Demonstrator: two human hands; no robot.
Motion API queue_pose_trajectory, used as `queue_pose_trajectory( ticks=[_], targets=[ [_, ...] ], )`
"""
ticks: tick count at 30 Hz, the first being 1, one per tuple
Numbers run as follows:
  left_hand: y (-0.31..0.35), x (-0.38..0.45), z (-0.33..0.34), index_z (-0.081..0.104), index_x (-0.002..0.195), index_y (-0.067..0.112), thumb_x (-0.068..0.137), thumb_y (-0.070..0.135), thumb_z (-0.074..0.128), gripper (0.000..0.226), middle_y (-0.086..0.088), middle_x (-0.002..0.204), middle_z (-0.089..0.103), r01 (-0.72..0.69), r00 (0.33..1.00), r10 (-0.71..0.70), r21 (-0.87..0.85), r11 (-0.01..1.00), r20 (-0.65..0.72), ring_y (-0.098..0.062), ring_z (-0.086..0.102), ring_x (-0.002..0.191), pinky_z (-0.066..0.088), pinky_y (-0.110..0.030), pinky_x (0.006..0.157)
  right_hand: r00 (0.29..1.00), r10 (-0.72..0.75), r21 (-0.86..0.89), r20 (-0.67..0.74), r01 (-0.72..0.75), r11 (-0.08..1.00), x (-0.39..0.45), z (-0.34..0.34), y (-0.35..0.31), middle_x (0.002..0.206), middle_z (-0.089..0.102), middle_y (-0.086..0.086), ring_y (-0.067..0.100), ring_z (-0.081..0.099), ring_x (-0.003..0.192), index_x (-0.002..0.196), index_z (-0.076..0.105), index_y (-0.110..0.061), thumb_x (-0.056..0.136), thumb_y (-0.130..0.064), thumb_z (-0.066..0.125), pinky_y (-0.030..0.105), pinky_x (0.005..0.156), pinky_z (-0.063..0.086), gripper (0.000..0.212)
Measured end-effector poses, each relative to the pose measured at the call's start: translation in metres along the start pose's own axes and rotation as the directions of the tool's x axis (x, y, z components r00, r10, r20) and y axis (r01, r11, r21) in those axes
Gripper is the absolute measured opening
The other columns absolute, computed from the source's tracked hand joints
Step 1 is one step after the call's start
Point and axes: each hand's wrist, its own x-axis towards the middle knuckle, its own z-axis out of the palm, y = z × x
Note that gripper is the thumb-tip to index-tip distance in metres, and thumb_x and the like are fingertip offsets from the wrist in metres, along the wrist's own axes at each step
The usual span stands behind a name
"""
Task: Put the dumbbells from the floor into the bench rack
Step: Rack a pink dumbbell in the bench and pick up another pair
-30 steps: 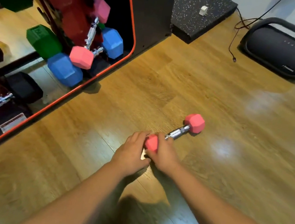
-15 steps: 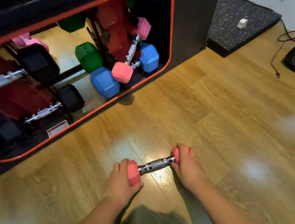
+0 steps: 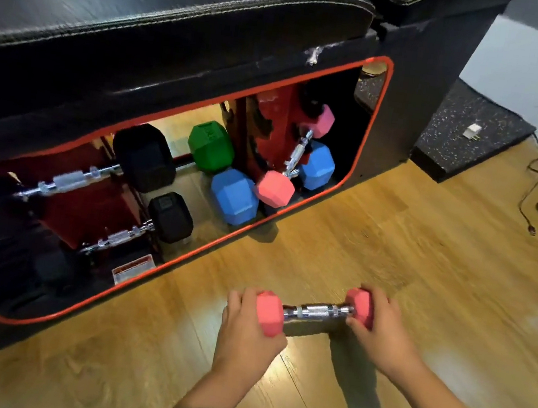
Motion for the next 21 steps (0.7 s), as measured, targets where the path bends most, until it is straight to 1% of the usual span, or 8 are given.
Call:
queue_pose_trajectory(
  ticks=[5,8,12,14,17,18,19,21],
  targets=[
    [0.066,0.046,-0.054,0.039,0.12,0.045,0.062,0.022,0.076,0.072,0.013,0.112,0.032,-0.085,0.991,0.065,-0.174,0.981,-0.115,-0.019,0.049,0.102,0.054,-0.039,0.081,0.981,0.008,0.096,-0.194,0.01,0.995,0.04,-0.072,-0.076,0.118,0.053,0.007,0.023,0.055,0.104,0.139,0.037,-0.009,0.075,-0.014,0.081,0.034,0.086,0.043,0.079],
    [0.111,0.073,-0.081,0.04,0.129,0.038,0.064,0.016,0.075,0.076,0.01,0.118,0.034,-0.085,0.972,0.027,-0.243,0.966,-0.233,-0.021,0.047,0.106,0.051,-0.04,0.086,0.966,0.013,0.136,-0.26,0.023,0.99,0.065,-0.109,-0.118,0.115,0.052,0.003,0.021,0.054,0.102,0.135,0.039,-0.007,0.076,-0.017,0.081,0.027,0.081,0.039,0.073],
    [0.145,0.114,-0.086,0.04,0.137,0.025,0.066,0.008,0.075,0.08,-0.001,0.128,0.038,-0.109,0.932,-0.016,-0.323,0.94,-0.363,-0.024,0.037,0.115,0.039,-0.032,0.093,0.943,-0.07,0.153,-0.326,0.126,0.98,0.108,-0.129,-0.137,0.124,0.051,0.005,0.017,0.051,0.11,0.136,0.04,-0.009,0.077,-0.023,0.08,0.022,0.087,0.037,0.073],
    [0.149,0.124,-0.085,0.039,0.137,0.025,0.067,0.007,0.077,0.082,-0.002,0.13,0.038,-0.13,0.915,-0.023,-0.346,0.929,-0.404,-0.024,0.04,0.116,0.043,-0.031,0.088,0.928,-0.114,0.167,-0.354,0.183,0.969,0.126,-0.134,-0.141,0.132,0.047,0.003,0.01,0.046,0.115,0.141,0.037,-0.011,0.078,-0.026,0.079,0.016,0.091,0.033,0.078],
    [0.152,0.136,-0.088,0.038,0.137,0.022,0.068,0.004,0.078,0.082,-0.003,0.131,0.036,-0.128,0.904,-0.065,-0.413,0.901,-0.422,-0.019,0.046,0.108,0.041,-0.005,0.073,0.904,-0.21,0.136,-0.372,0.277,0.951,0.151,-0.136,-0.152,0.14,0.041,0.003,0.009,0.039,0.125,0.148,0.03,-0.011,0.081,-0.027,0.077,0.017,0.102,0.03,0.084],
    [0.152,0.143,-0.089,0.038,0.136,0.019,0.068,0.004,0.078,0.08,-0.004,0.13,0.037,-0.123,0.895,-0.079,-0.413,0.902,-0.438,-0.018,0.046,0.106,0.042,-0.002,0.072,0.901,-0.227,0.137,-0.369,0.295,0.946,0.16,-0.134,-0.155,0.139,0.04,0.001,0.007,0.038,0.125,0.149,0.027,-0.012,0.082,-0.028,0.076,0.018,0.103,0.029,0.084],
    [0.152,0.15,-0.091,0.04,0.134,0.015,0.068,0.006,0.078,0.077,-0.007,0.128,0.04,-0.109,0.887,-0.092,-0.398,0.911,-0.453,-0.019,0.047,0.105,0.044,-0.004,0.075,0.899,-0.238,0.142,-0.367,0.307,0.941,0.168,-0.134,-0.159,0.136,0.039,-0.002,0.004,0.037,0.123,0.151,0.024,-0.014,0.084,-0.03,0.074,0.017,0.103,0.029,0.085],
    [0.156,0.163,-0.097,0.044,0.124,0.007,0.071,0.012,0.079,0.064,-0.013,0.12,0.049,-0.059,0.877,-0.139,-0.39,0.919,-0.461,-0.022,0.052,0.1,0.049,-0.023,0.081,0.895,-0.244,0.156,-0.374,0.32,0.935,0.184,-0.135,-0.169,0.135,0.038,-0.004,0.003,0.036,0.121,0.153,0.019,-0.017,0.086,-0.033,0.071,0.017,0.101,0.029,0.087]
  ],
)
